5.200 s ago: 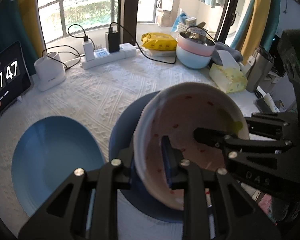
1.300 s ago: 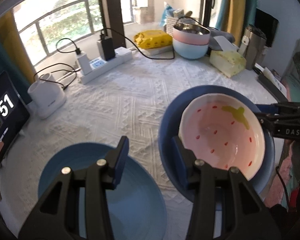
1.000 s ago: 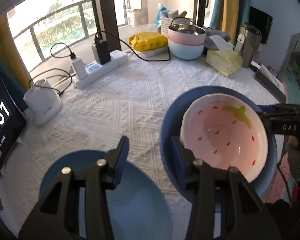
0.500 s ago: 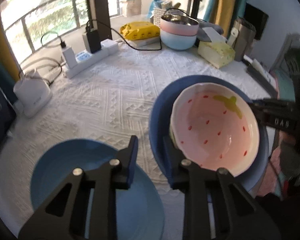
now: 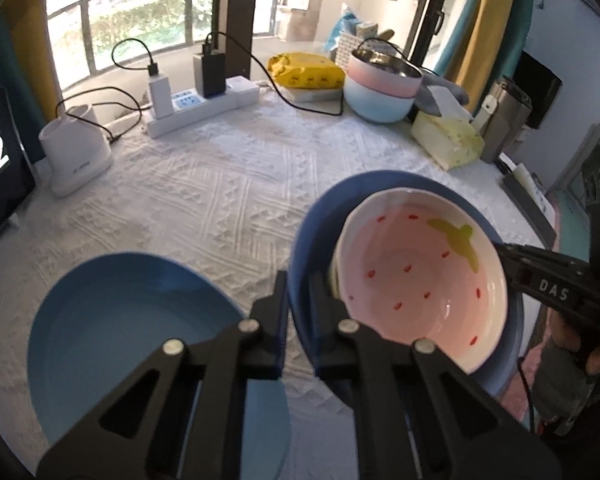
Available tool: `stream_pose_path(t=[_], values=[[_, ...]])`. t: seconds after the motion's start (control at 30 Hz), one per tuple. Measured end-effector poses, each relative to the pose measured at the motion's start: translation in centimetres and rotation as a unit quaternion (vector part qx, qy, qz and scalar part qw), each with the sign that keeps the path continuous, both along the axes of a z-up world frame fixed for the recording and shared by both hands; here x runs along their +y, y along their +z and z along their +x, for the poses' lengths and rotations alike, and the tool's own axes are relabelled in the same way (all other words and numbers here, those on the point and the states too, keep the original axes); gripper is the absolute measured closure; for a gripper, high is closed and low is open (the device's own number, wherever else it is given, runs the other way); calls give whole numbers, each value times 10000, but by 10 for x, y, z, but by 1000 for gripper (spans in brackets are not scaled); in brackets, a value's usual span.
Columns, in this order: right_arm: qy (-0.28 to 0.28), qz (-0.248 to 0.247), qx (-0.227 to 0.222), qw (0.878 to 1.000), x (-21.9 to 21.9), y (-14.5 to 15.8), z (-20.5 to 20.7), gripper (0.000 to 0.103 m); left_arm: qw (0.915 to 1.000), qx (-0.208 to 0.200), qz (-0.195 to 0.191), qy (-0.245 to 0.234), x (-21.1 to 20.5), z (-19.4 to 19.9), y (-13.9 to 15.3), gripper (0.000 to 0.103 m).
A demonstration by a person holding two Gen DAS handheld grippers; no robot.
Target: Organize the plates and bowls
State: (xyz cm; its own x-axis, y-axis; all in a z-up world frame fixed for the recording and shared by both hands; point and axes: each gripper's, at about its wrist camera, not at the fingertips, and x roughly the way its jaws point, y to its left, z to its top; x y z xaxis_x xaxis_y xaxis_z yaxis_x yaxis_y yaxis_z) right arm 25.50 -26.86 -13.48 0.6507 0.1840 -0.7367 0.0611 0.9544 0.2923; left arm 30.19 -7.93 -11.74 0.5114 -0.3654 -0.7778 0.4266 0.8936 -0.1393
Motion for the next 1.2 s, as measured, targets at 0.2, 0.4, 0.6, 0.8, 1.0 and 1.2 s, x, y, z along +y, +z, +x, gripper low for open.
stream_pose_path(t=[0.2, 0.4, 0.6, 0.8, 1.0, 1.2], values=[[-27, 25, -36, 10000, 0, 0, -1, 94, 9997, -107, -84, 206, 1, -1, -2, 96], [10, -11, -3, 10000, 0, 0, 0, 94, 9994, -151, -106, 285, 0, -3, -2, 97], [-15, -52, -40, 10000, 1, 1, -2, 94, 9991, -174, -215, 336, 2, -4, -2, 97], [-32, -45, -4, 10000, -1, 0, -2, 95, 9990, -277, -60, 334, -4, -10, 2, 97], [-67, -124, 7, 9999, -2, 2, -6, 95, 9993, -241, -45, 283, -8, -10, 3, 98], [-135, -111, 3, 9998, -9, 5, -9, 95, 9994, -235, -63, 245, -15, -12, 4, 98]])
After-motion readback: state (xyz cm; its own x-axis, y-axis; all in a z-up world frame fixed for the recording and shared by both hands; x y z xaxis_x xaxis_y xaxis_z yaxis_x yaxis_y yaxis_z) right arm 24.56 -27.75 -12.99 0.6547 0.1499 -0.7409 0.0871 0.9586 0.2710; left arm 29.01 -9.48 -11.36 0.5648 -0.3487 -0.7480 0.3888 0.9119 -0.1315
